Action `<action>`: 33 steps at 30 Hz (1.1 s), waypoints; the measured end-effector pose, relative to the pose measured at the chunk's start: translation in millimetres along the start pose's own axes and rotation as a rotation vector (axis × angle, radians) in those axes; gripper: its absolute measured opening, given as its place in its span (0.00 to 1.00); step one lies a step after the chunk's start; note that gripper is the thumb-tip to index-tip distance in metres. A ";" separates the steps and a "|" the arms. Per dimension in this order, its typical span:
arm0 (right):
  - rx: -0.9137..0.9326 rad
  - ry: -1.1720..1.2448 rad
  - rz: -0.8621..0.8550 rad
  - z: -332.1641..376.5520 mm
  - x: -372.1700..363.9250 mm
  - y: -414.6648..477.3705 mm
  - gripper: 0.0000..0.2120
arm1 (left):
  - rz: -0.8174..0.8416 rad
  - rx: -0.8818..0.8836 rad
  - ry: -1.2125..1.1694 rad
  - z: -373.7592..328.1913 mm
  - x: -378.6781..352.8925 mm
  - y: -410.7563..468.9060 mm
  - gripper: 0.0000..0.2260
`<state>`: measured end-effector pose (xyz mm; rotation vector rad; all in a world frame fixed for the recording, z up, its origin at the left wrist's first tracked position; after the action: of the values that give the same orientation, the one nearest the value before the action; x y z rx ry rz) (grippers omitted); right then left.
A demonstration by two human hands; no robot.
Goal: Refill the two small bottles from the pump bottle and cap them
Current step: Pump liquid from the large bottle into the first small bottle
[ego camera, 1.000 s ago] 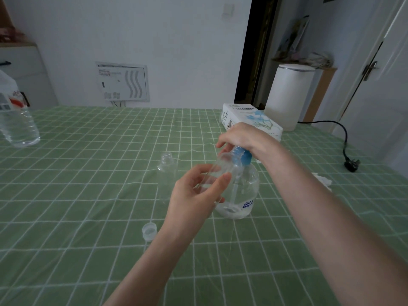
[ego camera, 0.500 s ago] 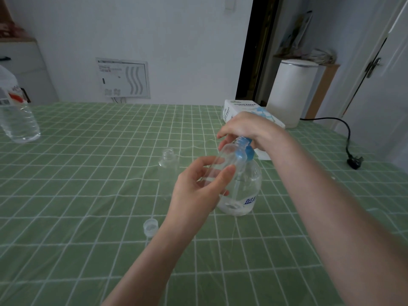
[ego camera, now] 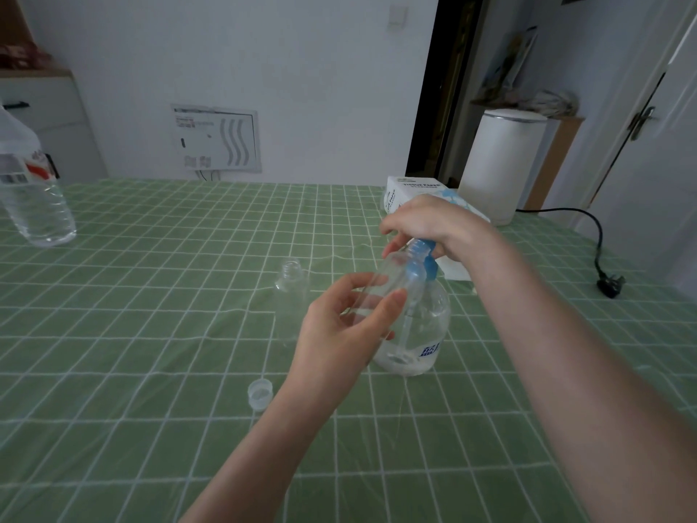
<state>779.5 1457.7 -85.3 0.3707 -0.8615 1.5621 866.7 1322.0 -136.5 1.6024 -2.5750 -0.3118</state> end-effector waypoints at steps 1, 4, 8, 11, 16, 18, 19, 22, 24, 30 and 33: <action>0.001 -0.012 -0.003 1.5 1.2 0.0 0.16 | 0.000 -0.002 0.000 -0.5 0.2 0.2 0.07; -0.011 -0.015 0.013 1.1 -2.1 -0.9 0.16 | 0.006 0.000 -0.007 -0.6 -0.4 0.2 0.07; 0.021 0.045 0.016 -1.1 -4.2 -0.1 0.13 | -0.001 -0.005 0.008 0.3 0.4 -0.4 0.09; 0.028 0.059 0.001 -4.9 -8.1 -0.5 0.13 | 0.002 0.005 0.025 4.0 1.2 -1.3 0.09; 0.021 0.062 -0.012 -7.4 -11.0 -1.1 0.14 | -0.002 0.009 0.018 6.6 1.8 -2.2 0.07; 0.017 0.036 -0.013 -5.6 -7.9 -1.9 0.15 | 0.001 0.000 0.014 4.3 1.1 -1.6 0.09; 0.018 0.031 -0.011 -3.7 -5.4 -2.4 0.15 | 0.001 -0.007 0.011 2.2 0.7 -1.3 0.12; 0.020 0.000 -0.029 3.2 3.6 -4.3 0.15 | 0.001 -0.025 -0.006 -2.5 -0.1 0.4 0.14; 0.016 -0.007 -0.026 3.8 4.4 -4.3 0.16 | -0.001 -0.025 -0.010 -3.3 0.2 1.0 0.14; 0.008 0.016 0.016 1.6 -3.5 -2.9 0.15 | -0.007 -0.007 0.011 -1.1 0.4 0.5 0.11; 0.009 0.025 0.004 -3.5 -6.0 -1.6 0.14 | -0.001 -0.001 0.016 1.5 0.4 -1.6 0.09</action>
<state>783.0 1455.9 -91.2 0.3549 -0.8366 1.5712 867.6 1321.2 -138.4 1.5989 -2.5621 -0.2990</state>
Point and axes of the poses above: each hand's wrist, its own y-axis towards the middle knuckle, its own x-axis out of the back of the hand, z = x × y, the point moved 9 cm from there along y, towards the middle knuckle, and after that the axes turned 13 degrees about z, right-handed, at the moved point
